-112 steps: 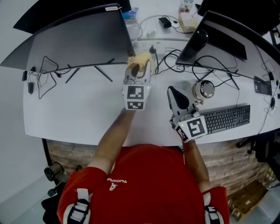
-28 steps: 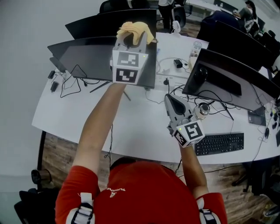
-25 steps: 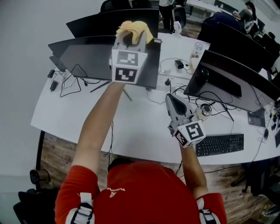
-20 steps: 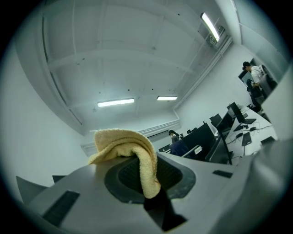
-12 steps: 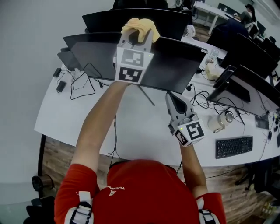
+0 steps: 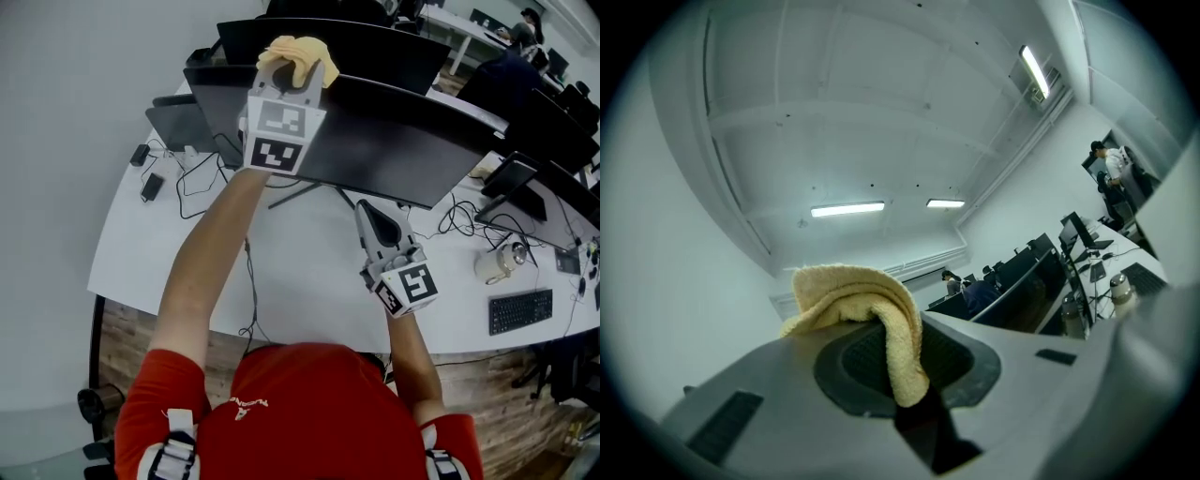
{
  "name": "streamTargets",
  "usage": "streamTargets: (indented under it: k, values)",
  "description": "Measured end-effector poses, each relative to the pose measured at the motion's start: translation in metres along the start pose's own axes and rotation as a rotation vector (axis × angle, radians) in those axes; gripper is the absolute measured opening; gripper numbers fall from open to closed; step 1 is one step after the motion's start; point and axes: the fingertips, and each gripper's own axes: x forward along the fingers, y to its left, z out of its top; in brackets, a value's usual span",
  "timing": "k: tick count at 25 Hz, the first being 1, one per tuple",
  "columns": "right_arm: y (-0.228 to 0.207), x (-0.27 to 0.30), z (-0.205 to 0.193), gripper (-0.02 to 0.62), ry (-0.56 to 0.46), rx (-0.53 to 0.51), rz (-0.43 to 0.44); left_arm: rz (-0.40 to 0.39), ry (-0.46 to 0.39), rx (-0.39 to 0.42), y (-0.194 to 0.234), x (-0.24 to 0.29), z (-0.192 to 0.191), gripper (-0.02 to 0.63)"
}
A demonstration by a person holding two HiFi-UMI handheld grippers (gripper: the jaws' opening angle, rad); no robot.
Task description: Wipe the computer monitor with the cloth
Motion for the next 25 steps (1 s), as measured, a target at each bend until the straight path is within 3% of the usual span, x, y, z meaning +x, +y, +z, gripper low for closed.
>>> streamTargets:
  k: [12, 25]
  values:
    - [0.064, 0.063, -0.022, 0.005, 0.055, 0.005, 0.005, 0.011, -0.006, 0.007, 0.097, -0.034, -0.033, 0.055]
    - [0.092, 0.11, -0.032, 0.005, 0.065, 0.019, 0.067, 0.118, 0.036, 0.043, 0.19, -0.066, -0.064, 0.055]
